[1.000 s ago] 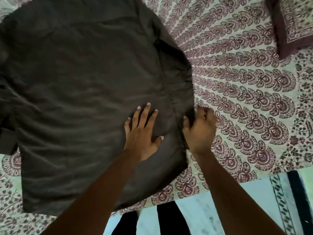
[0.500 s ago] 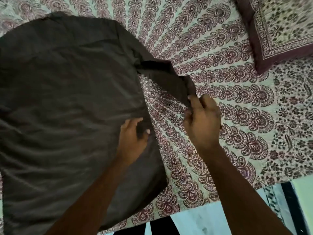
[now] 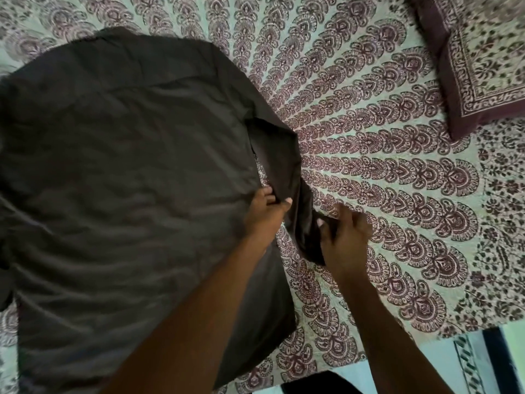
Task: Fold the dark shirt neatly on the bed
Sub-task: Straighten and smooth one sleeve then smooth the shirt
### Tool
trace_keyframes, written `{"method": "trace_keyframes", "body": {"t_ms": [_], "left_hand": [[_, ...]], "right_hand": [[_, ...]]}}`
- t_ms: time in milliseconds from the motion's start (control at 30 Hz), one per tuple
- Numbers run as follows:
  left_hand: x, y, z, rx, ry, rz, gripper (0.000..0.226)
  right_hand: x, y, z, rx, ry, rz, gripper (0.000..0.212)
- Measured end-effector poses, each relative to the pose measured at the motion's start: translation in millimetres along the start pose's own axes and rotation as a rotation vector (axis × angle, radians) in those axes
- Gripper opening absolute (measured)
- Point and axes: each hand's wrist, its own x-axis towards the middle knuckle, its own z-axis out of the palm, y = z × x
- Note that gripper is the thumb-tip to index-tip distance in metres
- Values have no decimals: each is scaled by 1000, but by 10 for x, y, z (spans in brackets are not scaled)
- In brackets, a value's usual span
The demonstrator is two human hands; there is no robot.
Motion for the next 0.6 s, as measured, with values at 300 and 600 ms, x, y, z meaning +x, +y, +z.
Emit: {"method": "trace_keyframes", "body": {"t_ms": [300,600], "left_hand": [[50,135,38,-39,-75,-88,50],[-74,709,531,658,-40,407,64]], "right_hand": [[256,-89,-14,-176,-209,48,26],[295,235,-653,151,246,-98,15]]}}
